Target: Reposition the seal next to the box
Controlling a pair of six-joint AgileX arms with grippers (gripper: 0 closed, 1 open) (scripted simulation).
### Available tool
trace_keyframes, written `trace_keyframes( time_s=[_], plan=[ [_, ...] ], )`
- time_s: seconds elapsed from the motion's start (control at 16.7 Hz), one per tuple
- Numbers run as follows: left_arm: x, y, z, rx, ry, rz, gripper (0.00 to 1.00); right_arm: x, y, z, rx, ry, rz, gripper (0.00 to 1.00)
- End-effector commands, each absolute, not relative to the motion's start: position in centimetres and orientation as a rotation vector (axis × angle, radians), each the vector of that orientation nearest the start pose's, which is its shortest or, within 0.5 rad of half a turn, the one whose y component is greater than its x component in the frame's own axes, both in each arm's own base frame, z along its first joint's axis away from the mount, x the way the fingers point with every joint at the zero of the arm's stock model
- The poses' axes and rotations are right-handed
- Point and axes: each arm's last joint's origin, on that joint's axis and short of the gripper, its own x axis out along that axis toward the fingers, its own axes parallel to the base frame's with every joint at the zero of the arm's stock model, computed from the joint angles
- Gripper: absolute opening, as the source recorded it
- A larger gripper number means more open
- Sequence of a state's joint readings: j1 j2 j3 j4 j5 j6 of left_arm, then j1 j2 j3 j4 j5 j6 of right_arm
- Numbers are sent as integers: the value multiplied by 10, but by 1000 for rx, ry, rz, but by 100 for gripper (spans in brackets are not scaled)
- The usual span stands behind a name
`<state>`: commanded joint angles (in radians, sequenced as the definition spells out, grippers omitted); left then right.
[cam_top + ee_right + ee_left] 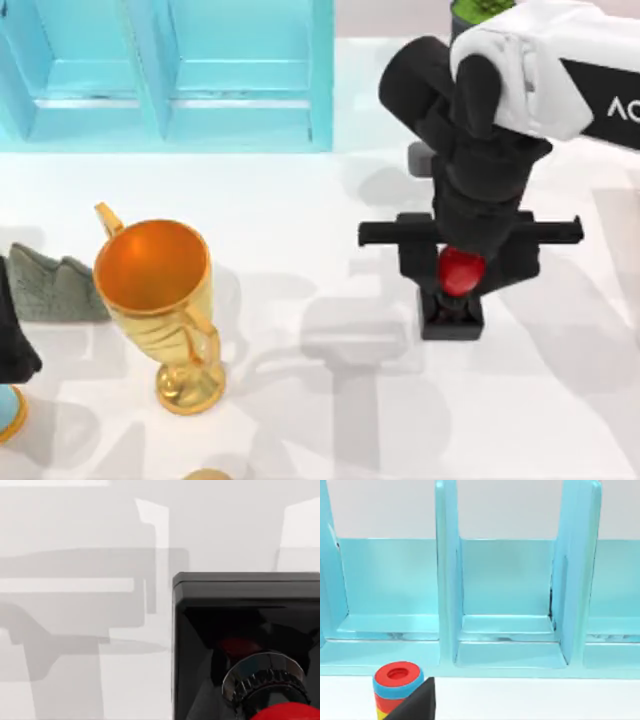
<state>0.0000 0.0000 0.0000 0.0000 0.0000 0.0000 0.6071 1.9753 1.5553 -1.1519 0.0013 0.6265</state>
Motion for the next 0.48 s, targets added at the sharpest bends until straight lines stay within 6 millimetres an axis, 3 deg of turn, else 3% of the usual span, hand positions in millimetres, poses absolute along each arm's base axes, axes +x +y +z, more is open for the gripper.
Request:
trace_keyframes(
  time_s=[0.48],
  plan=[
    [106, -1, 160, 0, 0, 0, 100, 314, 226, 205, -3, 1565, 2, 0]
  ],
)
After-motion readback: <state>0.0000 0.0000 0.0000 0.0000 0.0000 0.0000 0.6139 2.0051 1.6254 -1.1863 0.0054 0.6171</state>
